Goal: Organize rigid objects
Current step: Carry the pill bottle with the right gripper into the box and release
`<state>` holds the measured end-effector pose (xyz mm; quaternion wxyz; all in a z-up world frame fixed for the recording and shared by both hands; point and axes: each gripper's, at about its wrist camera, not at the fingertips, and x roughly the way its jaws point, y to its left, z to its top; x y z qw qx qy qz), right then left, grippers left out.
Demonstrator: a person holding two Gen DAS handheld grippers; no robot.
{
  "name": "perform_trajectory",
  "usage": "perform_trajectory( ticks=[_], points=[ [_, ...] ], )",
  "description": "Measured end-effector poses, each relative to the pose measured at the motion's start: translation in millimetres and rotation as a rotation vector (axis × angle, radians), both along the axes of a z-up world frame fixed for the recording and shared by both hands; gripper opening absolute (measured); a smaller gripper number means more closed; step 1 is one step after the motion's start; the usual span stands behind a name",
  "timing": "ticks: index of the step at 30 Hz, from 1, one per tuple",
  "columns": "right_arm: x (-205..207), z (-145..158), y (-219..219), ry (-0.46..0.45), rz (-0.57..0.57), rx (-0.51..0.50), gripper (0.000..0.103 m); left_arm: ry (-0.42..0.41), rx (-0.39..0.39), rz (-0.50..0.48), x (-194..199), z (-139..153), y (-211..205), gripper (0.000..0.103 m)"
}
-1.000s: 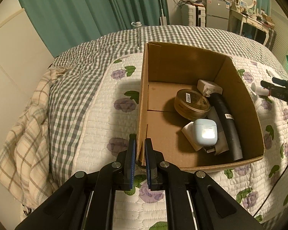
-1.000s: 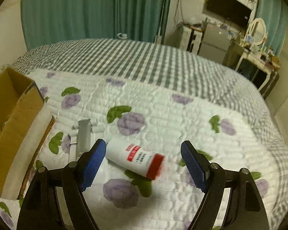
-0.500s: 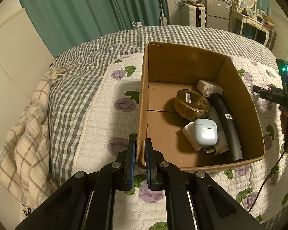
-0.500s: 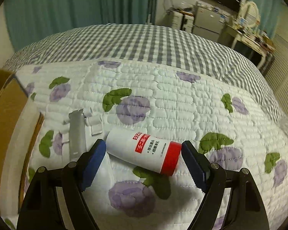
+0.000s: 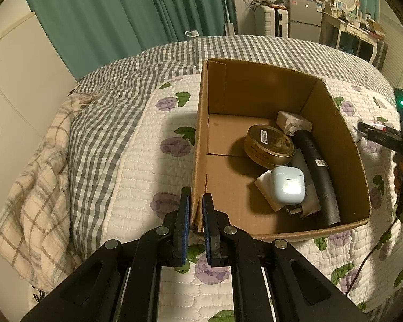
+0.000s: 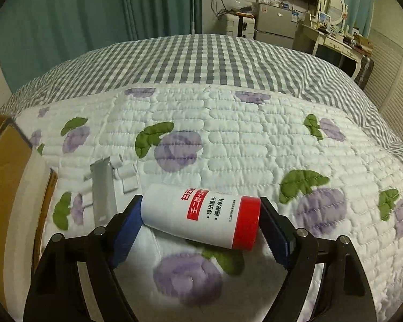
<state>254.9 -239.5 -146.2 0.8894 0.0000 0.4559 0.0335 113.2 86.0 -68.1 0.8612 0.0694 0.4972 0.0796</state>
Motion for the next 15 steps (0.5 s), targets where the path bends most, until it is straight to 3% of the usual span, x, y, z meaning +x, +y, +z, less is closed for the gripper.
perform_trajectory(
  ticks=[6, 15],
  points=[
    [-33.1, 28.0, -4.4, -0.070, 0.023, -0.041, 0.082, -0.009, -0.001, -0.002, -1.3, 0.0, -0.1, 0.008],
    [-89.8, 118.7, 38.2, -0.239, 0.179, -0.112, 0.082, -0.012, -0.015, -0.009, -1.7, 0.1, 0.3, 0.008]
  ],
)
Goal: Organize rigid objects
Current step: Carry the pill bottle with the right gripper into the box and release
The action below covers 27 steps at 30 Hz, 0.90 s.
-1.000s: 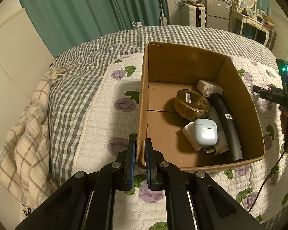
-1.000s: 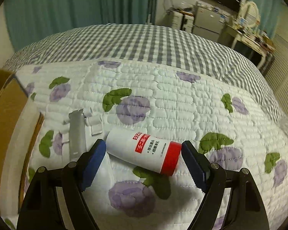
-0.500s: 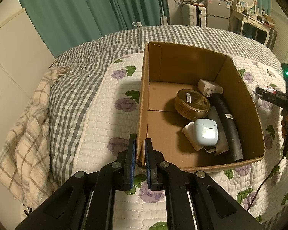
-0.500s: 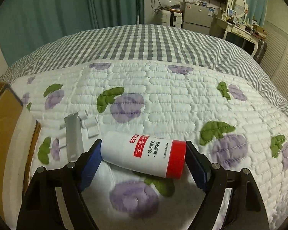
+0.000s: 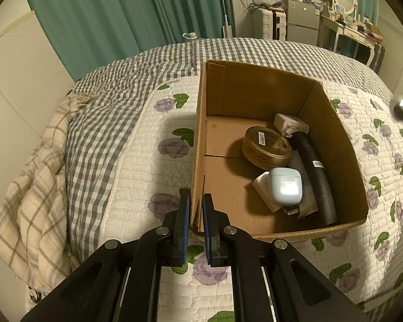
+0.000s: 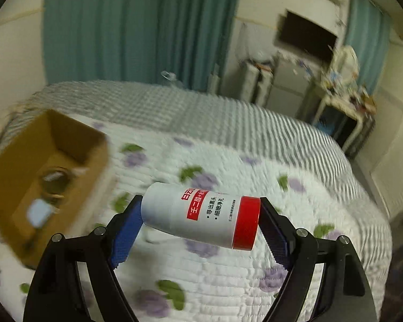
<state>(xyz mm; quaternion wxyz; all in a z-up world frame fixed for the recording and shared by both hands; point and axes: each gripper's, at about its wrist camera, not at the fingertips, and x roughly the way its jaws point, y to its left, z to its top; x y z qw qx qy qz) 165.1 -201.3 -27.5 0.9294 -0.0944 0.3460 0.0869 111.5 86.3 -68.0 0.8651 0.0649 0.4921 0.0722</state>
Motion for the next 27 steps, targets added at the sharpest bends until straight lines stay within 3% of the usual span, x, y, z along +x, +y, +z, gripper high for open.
perform_trajectory(
  ticks=[6, 10, 19, 27],
  points=[
    [-34.1, 60.1, 64.6, -0.104, 0.207, 0.054, 0.082, 0.002, -0.013, -0.010, 0.1, 0.4, 1.8, 0.008],
    [-46.5, 68.7, 111.2, -0.106, 0.329, 0.055, 0.082, 0.000, -0.019, -0.017, -0.5, 0.3, 2.7, 0.008],
    [-48.6, 20.3, 183.2, -0.006, 0.471, -0.024, 0.082, -0.005, -0.026, -0.028, -1.3, -0.1, 2.6, 0.008],
    [-46.7, -15.3, 195.8, 0.047, 0.503, -0.069, 0.082, -0.012, -0.038, -0.032, -1.8, 0.8, 4.2, 0.008]
  ],
)
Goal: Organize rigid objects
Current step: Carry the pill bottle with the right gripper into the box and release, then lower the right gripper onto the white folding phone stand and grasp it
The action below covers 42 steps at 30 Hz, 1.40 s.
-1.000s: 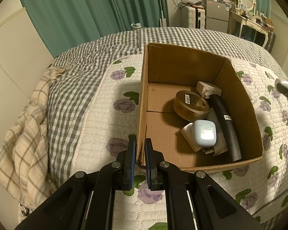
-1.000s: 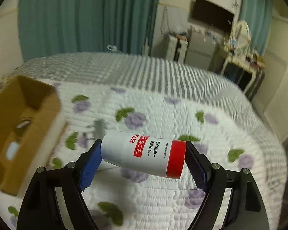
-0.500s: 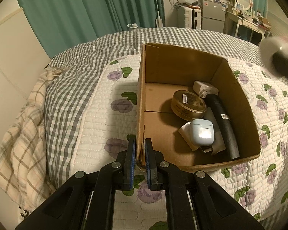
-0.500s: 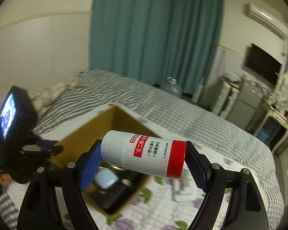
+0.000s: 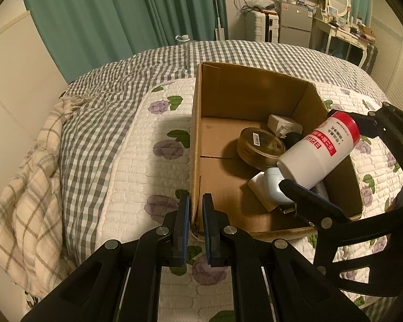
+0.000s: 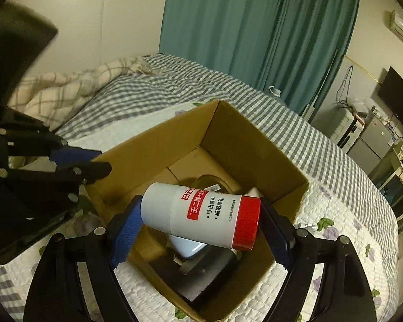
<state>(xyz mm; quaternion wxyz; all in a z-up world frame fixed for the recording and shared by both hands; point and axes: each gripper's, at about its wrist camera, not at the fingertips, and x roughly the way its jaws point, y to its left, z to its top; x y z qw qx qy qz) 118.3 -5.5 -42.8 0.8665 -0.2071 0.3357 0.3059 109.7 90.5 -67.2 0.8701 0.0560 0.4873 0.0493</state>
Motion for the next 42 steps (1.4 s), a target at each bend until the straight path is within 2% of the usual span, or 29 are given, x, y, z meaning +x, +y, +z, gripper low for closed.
perform_trajectory(
  ticks=[5, 10, 12, 19, 23, 30, 36, 40, 42],
  points=[
    [1.4, -2.7, -3.5, 0.022, 0.000, 0.013, 0.083, 0.000, -0.001, 0.001, 0.0, 0.0, 0.4, 0.008],
    [-0.1, 7.4, -14.2, -0.010, -0.031, 0.052, 0.093, 0.004, 0.004, 0.001, -0.4, -0.8, -0.8, 0.008],
    [-0.6, 13.9, -24.2, -0.009, -0.046, 0.078, 0.094, 0.004, 0.007, 0.003, -0.4, -0.6, -1.8, 0.008],
    [-1.9, 40.4, -73.6, -0.053, -0.118, 0.134, 0.096, 0.005, 0.012, 0.009, -0.5, -1.5, -2.6, 0.008],
    [5.2, 54.8, -115.5, -0.089, -0.197, 0.158, 0.097, 0.005, 0.012, 0.012, -0.5, -0.4, -2.2, 0.008],
    [28.1, 65.2, -186.8, -0.089, -0.338, 0.216, 0.098, 0.009, 0.020, 0.022, -0.1, -0.3, -3.1, 0.008],
    [50.5, 56.1, -206.5, -0.094, -0.366, 0.202, 0.098, 0.015, 0.028, 0.030, 0.8, -0.4, -4.3, 0.008],
    [74.7, 31.9, -203.1, -0.063, -0.364, 0.187, 0.098, 0.018, 0.022, 0.032, 0.9, 0.3, -3.7, 0.008],
    [83.9, 8.6, -198.3, -0.038, -0.361, 0.177, 0.098, 0.021, 0.018, 0.033, 0.5, 0.7, -3.1, 0.008]
  ],
)
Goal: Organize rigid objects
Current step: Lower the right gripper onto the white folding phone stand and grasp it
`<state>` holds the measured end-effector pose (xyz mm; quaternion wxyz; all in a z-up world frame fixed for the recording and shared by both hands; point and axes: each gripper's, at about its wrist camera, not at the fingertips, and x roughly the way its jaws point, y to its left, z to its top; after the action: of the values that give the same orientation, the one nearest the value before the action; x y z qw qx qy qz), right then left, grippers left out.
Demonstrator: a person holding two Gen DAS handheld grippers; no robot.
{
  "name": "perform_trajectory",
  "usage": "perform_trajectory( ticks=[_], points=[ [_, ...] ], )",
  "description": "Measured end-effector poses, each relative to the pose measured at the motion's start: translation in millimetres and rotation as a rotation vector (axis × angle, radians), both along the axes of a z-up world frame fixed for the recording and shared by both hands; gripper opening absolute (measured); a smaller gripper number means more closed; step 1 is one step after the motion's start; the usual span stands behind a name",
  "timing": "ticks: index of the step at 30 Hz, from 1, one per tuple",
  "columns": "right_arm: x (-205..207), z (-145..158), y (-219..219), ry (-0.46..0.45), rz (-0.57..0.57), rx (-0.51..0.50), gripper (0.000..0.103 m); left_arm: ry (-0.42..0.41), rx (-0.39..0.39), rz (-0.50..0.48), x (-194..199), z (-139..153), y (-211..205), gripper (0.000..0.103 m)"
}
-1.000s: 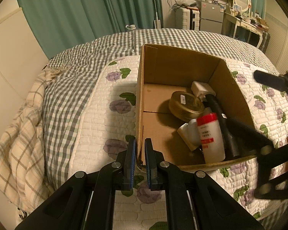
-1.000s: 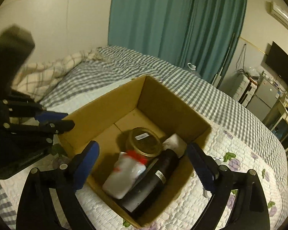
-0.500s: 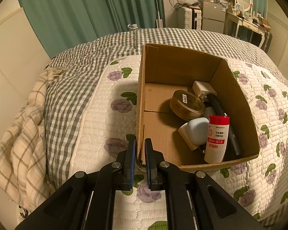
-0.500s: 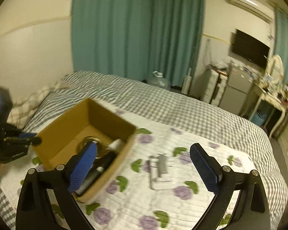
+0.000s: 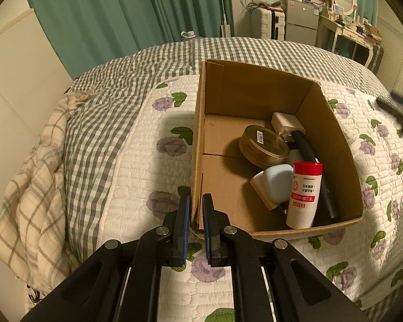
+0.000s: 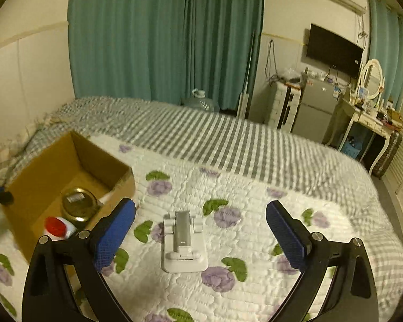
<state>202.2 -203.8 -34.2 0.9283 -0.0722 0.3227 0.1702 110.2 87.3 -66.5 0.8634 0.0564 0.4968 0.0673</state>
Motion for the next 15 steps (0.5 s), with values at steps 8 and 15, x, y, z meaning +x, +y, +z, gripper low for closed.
perform_trajectory(
  ticks=[8, 15],
  points=[
    [27.9, -90.1, 14.0, 0.184, 0.039, -0.055, 0.092, 0.005, -0.012, 0.012, 0.8, 1.1, 0.2, 0.008],
    [42.0, -116.1, 19.3, 0.261, 0.033, -0.041, 0.081, 0.008, -0.007, 0.020, 1.3, 0.9, -1.9, 0.008]
  ],
)
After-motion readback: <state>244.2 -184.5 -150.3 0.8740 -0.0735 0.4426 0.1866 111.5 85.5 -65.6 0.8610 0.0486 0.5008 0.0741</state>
